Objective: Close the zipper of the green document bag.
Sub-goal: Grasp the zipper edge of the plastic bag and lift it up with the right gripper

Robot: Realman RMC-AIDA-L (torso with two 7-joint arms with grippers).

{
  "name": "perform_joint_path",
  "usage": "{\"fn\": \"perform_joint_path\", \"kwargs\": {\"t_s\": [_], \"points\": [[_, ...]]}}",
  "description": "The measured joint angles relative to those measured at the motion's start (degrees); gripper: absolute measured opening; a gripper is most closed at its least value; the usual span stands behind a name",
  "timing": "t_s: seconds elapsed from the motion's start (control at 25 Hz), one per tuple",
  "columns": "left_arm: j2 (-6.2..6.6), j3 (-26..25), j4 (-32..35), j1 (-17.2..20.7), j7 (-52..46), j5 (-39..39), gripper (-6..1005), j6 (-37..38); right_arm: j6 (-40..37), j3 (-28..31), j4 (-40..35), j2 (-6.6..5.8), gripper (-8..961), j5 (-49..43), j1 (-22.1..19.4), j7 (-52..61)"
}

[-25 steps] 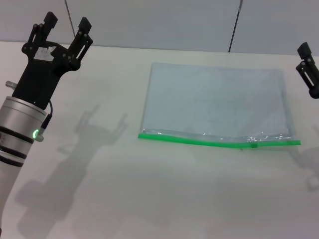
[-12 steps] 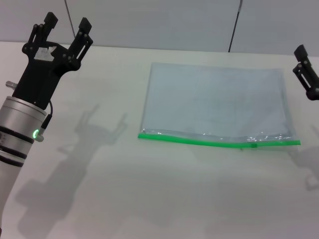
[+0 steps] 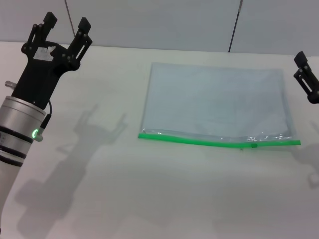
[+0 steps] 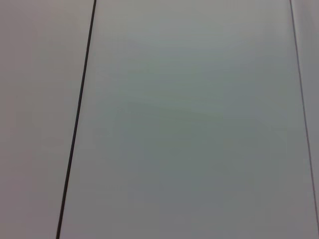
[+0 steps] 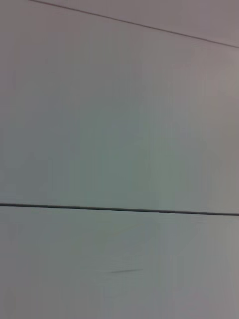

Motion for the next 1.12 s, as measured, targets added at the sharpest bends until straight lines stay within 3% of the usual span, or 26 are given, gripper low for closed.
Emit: {"fn": "perform_joint_path", "kwargs": {"t_s": [0.4,0.76,1.12], "points": [[0.01,0.00,0.00,0.04,0.00,0.02,817,-0.04,0.26,-0.06,3.19,0.11,786,-0.54,-0.91,-4.30],[0.09,-0.37,0.25,0.45,0.00,-0.36,817,-0.02,0.64,0.48,1.97,0.64,785,-0.11,-5.44,-28.50],[0.10,-0.46,0.31,0.44,0.09,-0.46,816,-0.06,12.44,0.62,-2.95,0.82,785,2.91,-7.61,-52.25]]}}
